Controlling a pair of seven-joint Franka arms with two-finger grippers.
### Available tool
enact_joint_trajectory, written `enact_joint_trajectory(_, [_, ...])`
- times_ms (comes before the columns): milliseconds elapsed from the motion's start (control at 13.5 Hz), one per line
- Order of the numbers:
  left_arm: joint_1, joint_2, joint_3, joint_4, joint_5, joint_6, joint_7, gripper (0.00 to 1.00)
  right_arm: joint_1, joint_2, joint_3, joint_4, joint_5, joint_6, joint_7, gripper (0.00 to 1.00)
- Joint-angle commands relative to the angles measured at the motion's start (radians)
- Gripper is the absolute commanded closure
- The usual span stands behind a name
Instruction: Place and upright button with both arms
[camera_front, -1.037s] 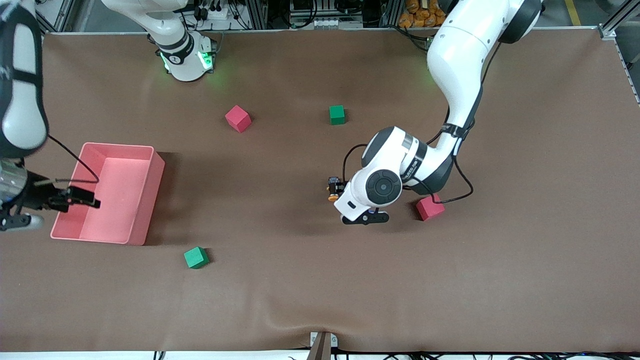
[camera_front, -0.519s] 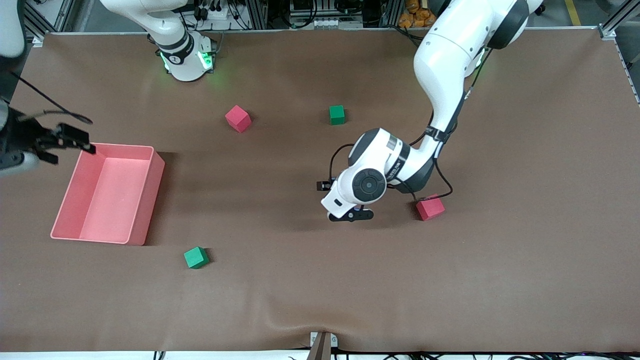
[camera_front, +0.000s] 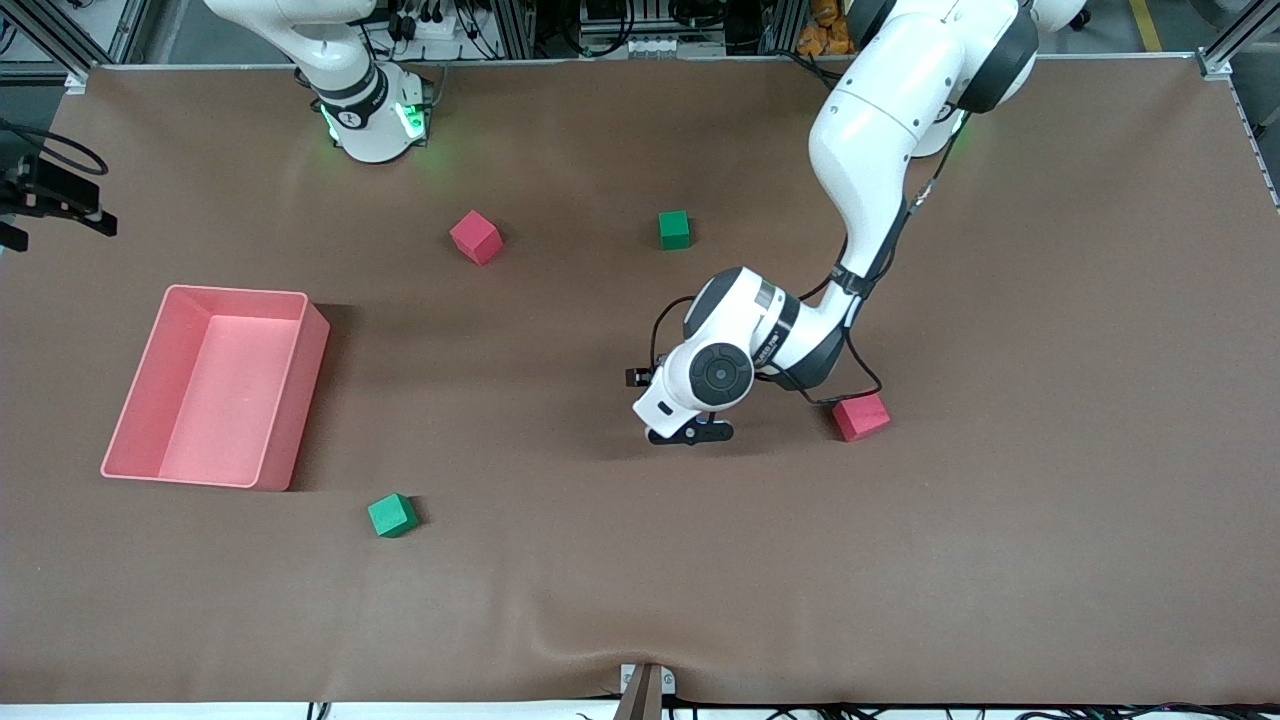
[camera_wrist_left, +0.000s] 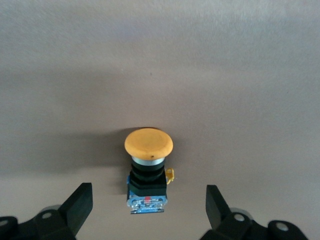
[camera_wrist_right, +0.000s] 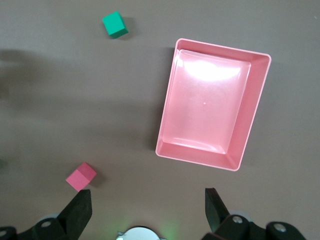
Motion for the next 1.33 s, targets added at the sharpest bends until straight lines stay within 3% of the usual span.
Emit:
enact_joint_trajectory(0, [-0.021,0.023,0.018,0.019,-0.015,0.006,-0.019,0.00,-0.030,-0.021,0.060,0.002,-0.029,-0.028,0.079,0.00])
enact_joint_trajectory(296, [-0.022,0.024,0.019,0.005,-0.002,0.004,-0.008,0.02,-0.027,-0.021,0.084,-0.006,-0.068,-0.018,0.177,0.00])
enact_joint_trajectory(593, [-0.022,0.023,0.018,0.005,0.037,-0.005,0.003,0.14,-0.024,-0.021,0.087,-0.041,-0.068,0.025,0.183,0.00])
enact_joint_trajectory(1259, [-0.030,0.025,0.018,0.004,0.039,-0.006,0.000,0.22,-0.024,-0.012,0.086,-0.008,-0.038,0.010,0.160,0.00])
